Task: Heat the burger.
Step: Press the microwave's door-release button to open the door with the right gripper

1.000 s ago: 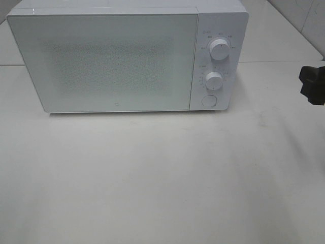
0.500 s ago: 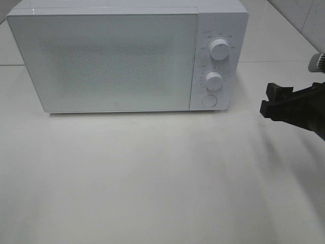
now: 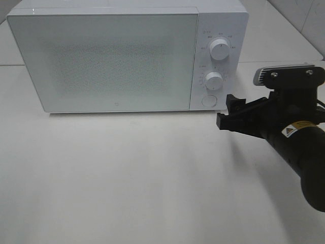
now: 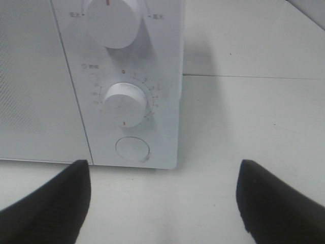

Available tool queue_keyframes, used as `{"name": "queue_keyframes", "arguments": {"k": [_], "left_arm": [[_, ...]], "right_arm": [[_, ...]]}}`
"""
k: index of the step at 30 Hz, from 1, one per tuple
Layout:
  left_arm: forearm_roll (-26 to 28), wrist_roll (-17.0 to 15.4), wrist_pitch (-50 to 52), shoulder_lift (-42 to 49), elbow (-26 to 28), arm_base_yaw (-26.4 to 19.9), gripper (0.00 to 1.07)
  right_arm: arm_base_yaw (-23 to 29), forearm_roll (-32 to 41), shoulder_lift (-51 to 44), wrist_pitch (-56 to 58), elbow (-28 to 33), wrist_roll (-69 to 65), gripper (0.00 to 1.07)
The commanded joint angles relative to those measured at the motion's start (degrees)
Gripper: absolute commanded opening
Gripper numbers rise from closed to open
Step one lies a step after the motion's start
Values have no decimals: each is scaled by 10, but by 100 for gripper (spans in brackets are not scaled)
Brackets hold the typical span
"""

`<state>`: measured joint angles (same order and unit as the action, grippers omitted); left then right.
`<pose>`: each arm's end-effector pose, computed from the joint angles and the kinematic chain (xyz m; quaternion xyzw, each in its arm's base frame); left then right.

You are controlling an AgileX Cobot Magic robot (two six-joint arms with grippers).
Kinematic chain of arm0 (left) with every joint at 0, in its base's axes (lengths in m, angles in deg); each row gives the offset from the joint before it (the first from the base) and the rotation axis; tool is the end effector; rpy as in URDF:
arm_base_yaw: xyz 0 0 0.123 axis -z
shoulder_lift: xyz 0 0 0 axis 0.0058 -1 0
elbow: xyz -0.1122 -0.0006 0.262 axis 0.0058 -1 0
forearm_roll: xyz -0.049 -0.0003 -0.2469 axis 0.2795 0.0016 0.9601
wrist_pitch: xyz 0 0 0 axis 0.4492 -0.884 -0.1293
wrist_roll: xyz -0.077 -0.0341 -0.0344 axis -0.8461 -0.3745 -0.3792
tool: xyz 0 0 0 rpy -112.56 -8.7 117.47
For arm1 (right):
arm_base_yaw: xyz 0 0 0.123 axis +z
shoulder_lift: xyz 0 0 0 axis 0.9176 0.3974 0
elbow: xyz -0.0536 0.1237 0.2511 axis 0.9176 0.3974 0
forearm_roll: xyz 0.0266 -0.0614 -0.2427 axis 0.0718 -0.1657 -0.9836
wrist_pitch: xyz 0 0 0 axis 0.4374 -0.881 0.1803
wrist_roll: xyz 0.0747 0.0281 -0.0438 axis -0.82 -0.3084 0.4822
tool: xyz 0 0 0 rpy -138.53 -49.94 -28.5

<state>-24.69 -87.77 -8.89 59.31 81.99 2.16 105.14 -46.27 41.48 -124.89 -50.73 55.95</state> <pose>-0.0090 -0.0037 0.2812 0.0214 0.8515 -0.0293 0.5231 0.2226 0.1092 0.1543 -0.0267 0.7705 -0.0005 0.6369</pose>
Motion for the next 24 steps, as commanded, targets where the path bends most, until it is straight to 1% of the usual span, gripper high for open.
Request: {"name": "queue_keyframes", "arguments": {"k": [1, 2, 5, 7, 16, 20, 21, 22, 23, 24], "left_arm": [[1, -3, 7, 3, -2, -2, 100], [1, -3, 7, 3, -2, -2, 100], [1, -3, 7, 3, -2, -2, 100], [1, -3, 7, 3, -2, -2, 100], [1, -3, 7, 3, -2, -2, 100], [1, -3, 7, 3, -2, -2, 100], [1, -3, 7, 3, -2, -2, 100], [1, -3, 7, 3, -2, -2, 100], [1, -3, 7, 3, -2, -2, 100], [1, -3, 7, 3, -2, -2, 100]], "right_arm": [[20, 14, 19, -7, -25, 11, 76], [30, 18, 29, -3, -35, 11, 76], [33, 21, 34, 1, -40, 11, 76], [41, 29, 48, 7, -55, 11, 76], [44, 31, 57, 20, -64, -3, 76], [44, 32, 57, 19, -64, -61, 74], [44, 32, 57, 19, -64, -100, 72], [44, 32, 57, 19, -64, -100, 72], [44, 32, 57, 19, -64, -158, 68], [44, 32, 57, 19, -64, -186, 66]]}}
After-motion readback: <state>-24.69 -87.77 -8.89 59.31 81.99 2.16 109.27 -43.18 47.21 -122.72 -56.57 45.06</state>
